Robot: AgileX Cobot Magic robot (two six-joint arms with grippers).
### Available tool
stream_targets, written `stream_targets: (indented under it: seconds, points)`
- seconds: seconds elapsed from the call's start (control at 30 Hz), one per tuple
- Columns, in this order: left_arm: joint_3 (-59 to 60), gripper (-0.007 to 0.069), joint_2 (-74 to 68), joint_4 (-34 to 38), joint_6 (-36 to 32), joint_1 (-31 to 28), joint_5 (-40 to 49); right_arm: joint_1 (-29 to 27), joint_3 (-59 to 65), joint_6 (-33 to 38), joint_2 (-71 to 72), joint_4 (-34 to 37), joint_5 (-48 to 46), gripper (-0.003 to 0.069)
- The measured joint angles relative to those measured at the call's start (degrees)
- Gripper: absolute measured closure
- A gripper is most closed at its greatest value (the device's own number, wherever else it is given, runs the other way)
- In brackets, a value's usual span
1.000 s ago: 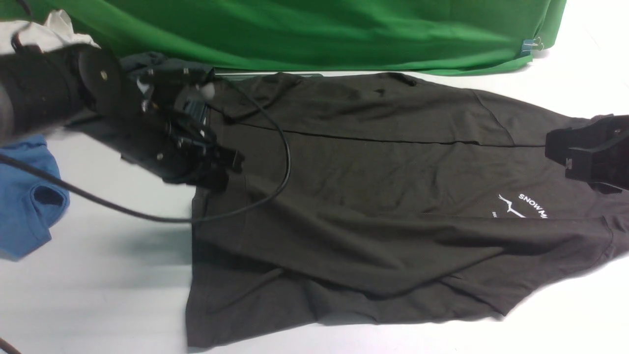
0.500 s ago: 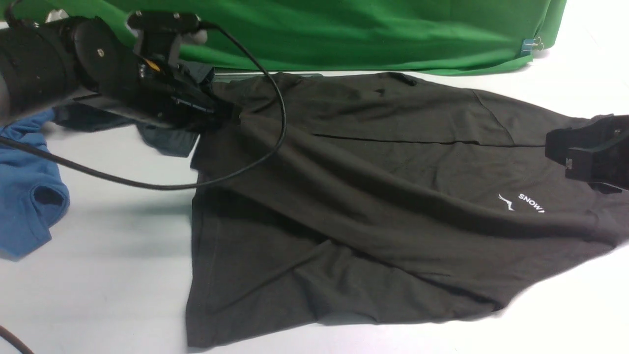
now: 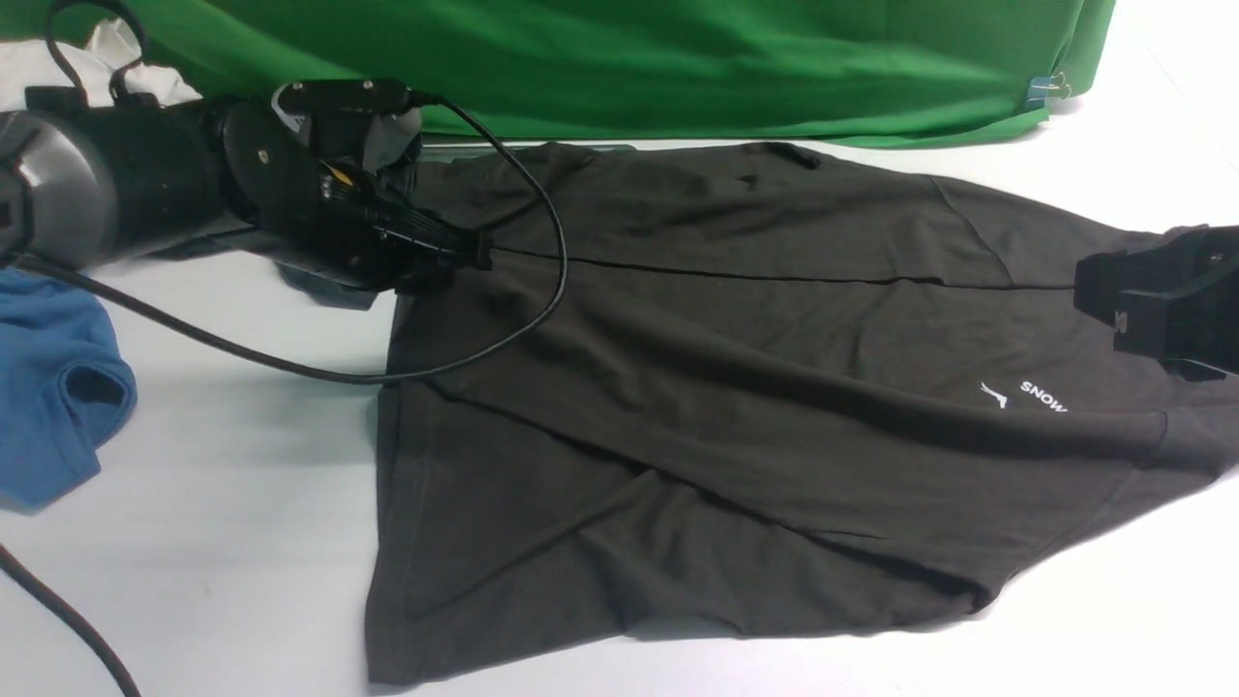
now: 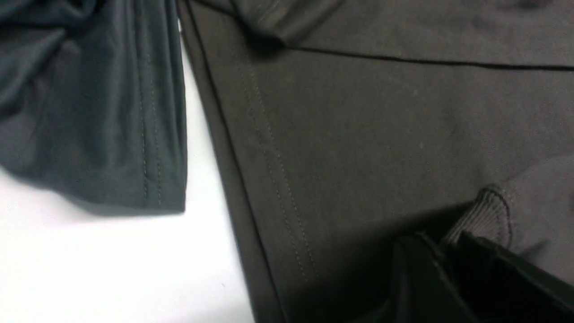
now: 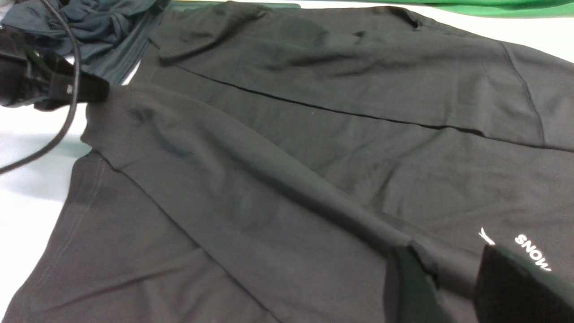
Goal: Fold a long-sleeved shirt on a white desktop.
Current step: 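Fold the left side of the black T-shirt inward over its body, then grab the top left corner of the dark shirt with the left gripper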
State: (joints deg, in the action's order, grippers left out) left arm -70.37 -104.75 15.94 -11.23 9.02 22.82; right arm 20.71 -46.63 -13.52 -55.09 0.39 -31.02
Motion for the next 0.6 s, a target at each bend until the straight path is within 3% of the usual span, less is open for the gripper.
stream_targets:
  seconds: [0.03,0.23,0.3,0.33,0.6]
  points:
    - [-0.1,0.0433,0.0,0.0,0.6,0.0,0.0,0.0,0.0,0.1,0.0,0.0,0.0,0.0417]
    - [-5.2,0.0081,-0.4,-1.6,7.2,-0.1,7.1,0.0,0.0,3.0,0.0,0.1,-0.3,0.0391]
    - [-7.7,0.0037,-0.8,-2.7,7.4,-0.3,9.8,0.0,0.0,3.6,0.0,0.1,-0.5,0.0379]
    - [-11.6,-0.0022,-2.1,-3.5,8.0,-1.2,14.1,0.0,0.0,4.2,0.0,0.3,-1.2,0.0361]
    - [-30.0,-0.0064,-12.5,-1.3,10.1,-4.8,25.5,0.0,-2.4,8.7,0.0,0.9,-4.6,0.0312]
